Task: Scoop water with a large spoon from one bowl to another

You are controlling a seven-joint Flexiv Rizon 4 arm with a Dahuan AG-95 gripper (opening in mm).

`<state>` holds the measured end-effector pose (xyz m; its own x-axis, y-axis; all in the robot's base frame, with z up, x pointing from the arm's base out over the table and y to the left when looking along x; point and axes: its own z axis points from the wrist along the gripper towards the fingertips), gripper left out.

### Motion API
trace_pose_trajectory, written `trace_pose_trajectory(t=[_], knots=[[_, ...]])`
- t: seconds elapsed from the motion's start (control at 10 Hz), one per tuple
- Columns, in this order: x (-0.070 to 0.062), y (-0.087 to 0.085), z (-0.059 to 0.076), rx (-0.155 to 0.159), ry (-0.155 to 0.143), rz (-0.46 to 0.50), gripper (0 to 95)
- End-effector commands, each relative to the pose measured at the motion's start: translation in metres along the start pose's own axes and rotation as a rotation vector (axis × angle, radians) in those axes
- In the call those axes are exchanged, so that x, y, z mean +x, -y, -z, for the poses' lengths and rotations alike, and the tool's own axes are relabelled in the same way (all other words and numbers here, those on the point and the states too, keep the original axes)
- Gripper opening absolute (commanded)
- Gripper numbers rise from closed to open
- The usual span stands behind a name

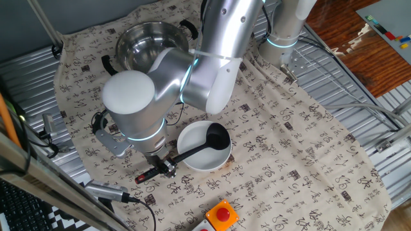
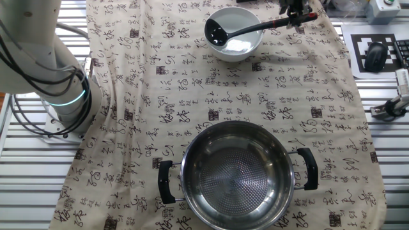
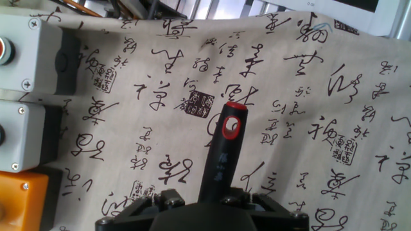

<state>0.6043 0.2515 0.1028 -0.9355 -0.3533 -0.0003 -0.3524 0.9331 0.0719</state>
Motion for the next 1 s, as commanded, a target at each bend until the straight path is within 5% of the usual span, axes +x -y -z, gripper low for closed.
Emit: trace_pose_trajectory(t=[0.1,1.0], knots=[[0.000,0.000,0.001,-0.001,-0.001,0.006,0.0],[-0.005,-0.003,0.011,-0.020,0.005,-0.006,0.0]])
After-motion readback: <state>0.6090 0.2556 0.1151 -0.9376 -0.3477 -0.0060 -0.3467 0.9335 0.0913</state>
